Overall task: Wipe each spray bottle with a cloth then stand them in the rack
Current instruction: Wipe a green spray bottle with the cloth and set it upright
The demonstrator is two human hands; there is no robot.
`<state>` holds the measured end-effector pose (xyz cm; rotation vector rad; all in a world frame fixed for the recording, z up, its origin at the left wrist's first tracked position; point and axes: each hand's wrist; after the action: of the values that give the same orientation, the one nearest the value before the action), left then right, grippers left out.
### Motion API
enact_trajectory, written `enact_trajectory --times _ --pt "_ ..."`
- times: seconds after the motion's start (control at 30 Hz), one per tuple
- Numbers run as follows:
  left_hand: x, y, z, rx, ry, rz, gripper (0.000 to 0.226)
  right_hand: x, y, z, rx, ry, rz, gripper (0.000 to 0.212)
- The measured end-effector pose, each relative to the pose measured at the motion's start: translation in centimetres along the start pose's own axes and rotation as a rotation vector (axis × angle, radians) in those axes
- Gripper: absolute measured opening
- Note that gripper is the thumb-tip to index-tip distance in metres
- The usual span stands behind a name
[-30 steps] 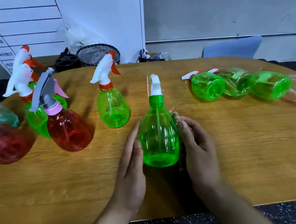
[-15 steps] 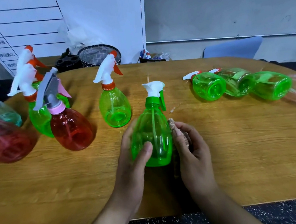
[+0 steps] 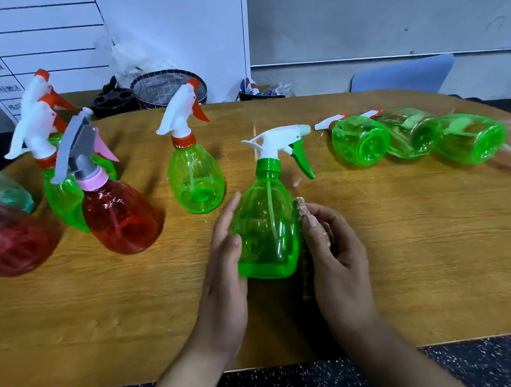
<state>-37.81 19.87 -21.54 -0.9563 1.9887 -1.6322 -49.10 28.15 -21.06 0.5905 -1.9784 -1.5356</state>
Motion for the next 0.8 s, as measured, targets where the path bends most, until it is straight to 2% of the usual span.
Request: enact_trajectory --times 0.17,0.3,0.37,0.43,0.5,0.57,0.67,0.73,0.8 --pt "-0.2 0.0 -0.1 -0.004 0.029 -0.003 0.049 -0.4 -0.1 0.2 -0.03 -0.024 0.021 0.02" --pt "-0.4 -0.4 -0.3 0.185 0.052 -0.063 0.092 -0.5 0.1 0.5 -0.054 -0.008 0.038 0.019" --pt "-0.4 -0.3 -0.4 0.208 0.041 -0.074 0.092 -0.2 0.3 0.6 -0.065 -0.02 0.022 0.015" --pt "-0.4 -0.1 -0.4 0.236 0.038 -0.097 0.087 0.5 0.1 0.9 -0.008 -0.099 -0.07 0.012" --pt "-0.4 0.0 -0.4 0.288 0.048 -0.114 0.083 1.7 0.0 1.7 0.15 -0.237 -0.207 0.017" --pt "-0.5 0.0 -0.5 0.32 0.062 -0.131 0.08 2.9 0.6 2.8 0.229 -0.339 -0.23 0.016" --pt "-0.6 0.1 -0.5 0.338 0.085 -0.135 0.079 4.3 2.3 4.2 0.083 -0.332 0.034 0.012" --pt "-0.6 0.2 -0.4 0.385 0.1 -0.139 0.078 4.6 3.5 4.5 -0.117 -0.226 0.266 0.019" --pt "-0.6 0.2 -0.5 0.42 0.12 -0.156 0.077 4.4 4.0 4.5 -0.399 -0.107 0.411 0.021"
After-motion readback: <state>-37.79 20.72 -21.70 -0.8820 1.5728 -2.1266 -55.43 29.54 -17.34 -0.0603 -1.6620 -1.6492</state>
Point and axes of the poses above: each hand's wrist, its own x-axis towards the middle knuckle, its own z-axis out of the back of the hand, y = z × x, and after that the axes turned 5 degrees about y, right-handed
